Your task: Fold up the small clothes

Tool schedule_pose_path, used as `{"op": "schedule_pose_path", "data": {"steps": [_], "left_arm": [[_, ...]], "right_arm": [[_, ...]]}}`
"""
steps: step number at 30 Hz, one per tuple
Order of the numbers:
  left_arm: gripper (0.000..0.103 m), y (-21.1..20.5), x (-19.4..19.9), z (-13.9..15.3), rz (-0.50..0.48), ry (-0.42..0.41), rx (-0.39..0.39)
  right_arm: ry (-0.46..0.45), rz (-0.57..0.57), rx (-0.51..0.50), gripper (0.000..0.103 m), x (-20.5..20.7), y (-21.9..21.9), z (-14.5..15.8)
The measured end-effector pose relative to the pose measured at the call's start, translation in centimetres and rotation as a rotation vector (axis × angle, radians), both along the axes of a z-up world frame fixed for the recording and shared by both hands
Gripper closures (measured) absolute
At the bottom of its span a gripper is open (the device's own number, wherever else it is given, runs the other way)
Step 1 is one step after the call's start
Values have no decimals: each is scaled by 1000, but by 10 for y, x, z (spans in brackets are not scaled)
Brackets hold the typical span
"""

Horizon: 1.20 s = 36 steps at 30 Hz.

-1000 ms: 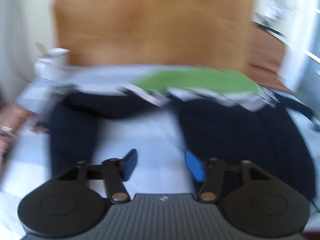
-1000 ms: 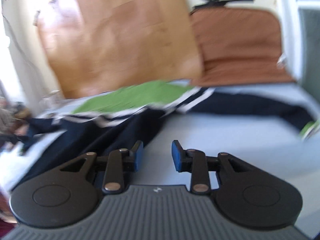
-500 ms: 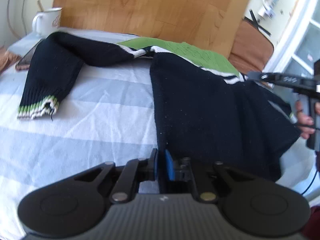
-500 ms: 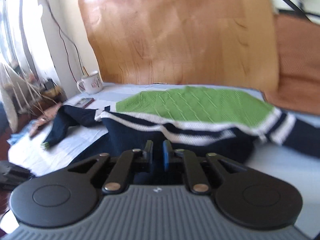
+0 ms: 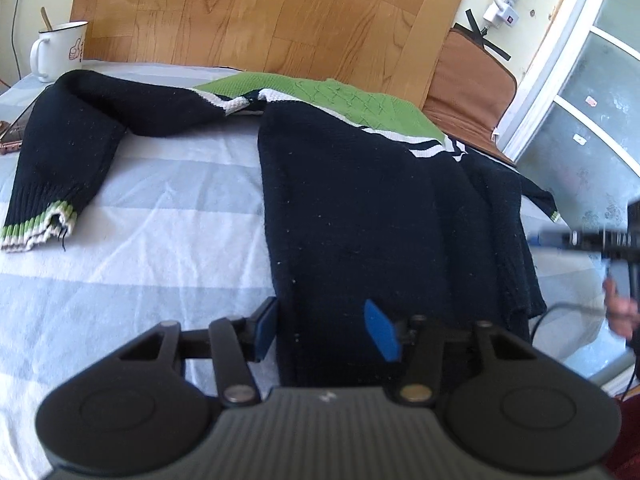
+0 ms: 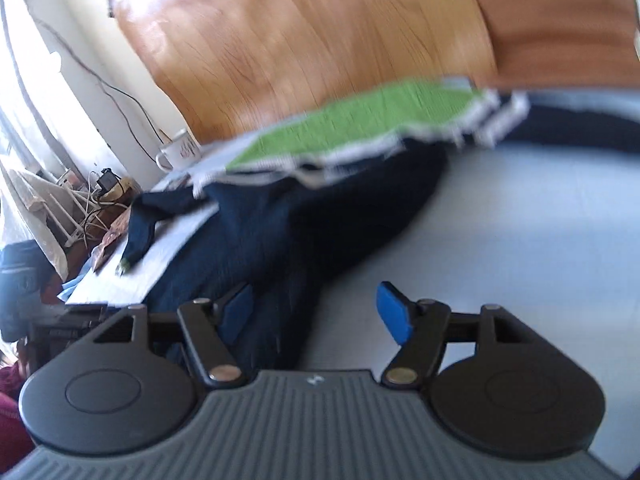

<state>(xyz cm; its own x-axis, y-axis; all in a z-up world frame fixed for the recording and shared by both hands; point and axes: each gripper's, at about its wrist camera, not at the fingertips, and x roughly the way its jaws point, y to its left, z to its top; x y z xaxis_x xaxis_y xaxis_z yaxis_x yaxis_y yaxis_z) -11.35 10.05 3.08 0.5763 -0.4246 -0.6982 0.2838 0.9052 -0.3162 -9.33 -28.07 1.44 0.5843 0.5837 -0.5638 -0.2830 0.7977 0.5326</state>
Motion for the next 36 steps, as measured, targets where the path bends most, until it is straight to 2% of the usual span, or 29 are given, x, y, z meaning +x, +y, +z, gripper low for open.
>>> {"op": "schedule_pose_path", "data": {"steps": [2, 3, 4, 5, 6, 7, 8, 11, 14, 16, 18, 21, 24, 25, 26, 29, 32, 36], "left_arm": [[63, 1, 0, 0, 9, 8, 0], [69, 2, 0, 1, 16, 13, 7], [73, 2, 0, 1, 24, 16, 18], [81, 2, 1, 2, 34, 18, 32], [91, 3, 1, 2, 45, 21, 43], [94, 4, 2, 1, 56, 26, 48], [95, 6, 3, 1, 62, 34, 42], [95, 6, 3, 5, 69, 40, 43], [95, 7, -6, 15, 60, 15, 37], [95, 9, -10, 19, 46, 20, 17], [95, 8, -10, 17, 6, 62, -28], [95, -4, -13, 9, -16, 102, 42], [94, -3, -15, 5, -10, 116, 52], [92, -2, -16, 6, -6, 118, 48], [90, 1, -17, 8, 0, 114, 47], [90, 10, -20, 16, 32, 66, 53], [84, 24, -13, 31, 87, 5, 55], [83, 24, 25, 60, 111, -93, 48]], "right_arm": [[35, -8, 56, 31, -4, 0, -13], [19, -20, 89, 32, -6, 0, -13], [32, -2, 131, 41, -5, 2, -14], [41, 19, 176, 59, -4, 5, -15], [43, 40, 205, 67, -3, 9, -15], [34, 55, 205, 87, -5, 13, -13], [17, 60, 176, 93, -7, 16, -8], [-71, -5, 45, 94, -25, 5, 17], [-98, -124, -59, 94, -58, -37, 36], [-61, -208, -161, 94, -76, -61, 37], [19, -242, -209, 94, -83, -69, 23], [96, -211, -308, 91, -78, -55, -2], [59, -229, -341, 72, -70, -57, 7], [41, -254, -353, 56, -67, -61, 13], [19, -271, -355, 53, -64, -64, 21], [-64, -259, -332, 53, -50, -61, 45], [-149, -165, -319, 53, -28, -52, 65], [-225, -48, -302, 53, 23, -18, 88]]}}
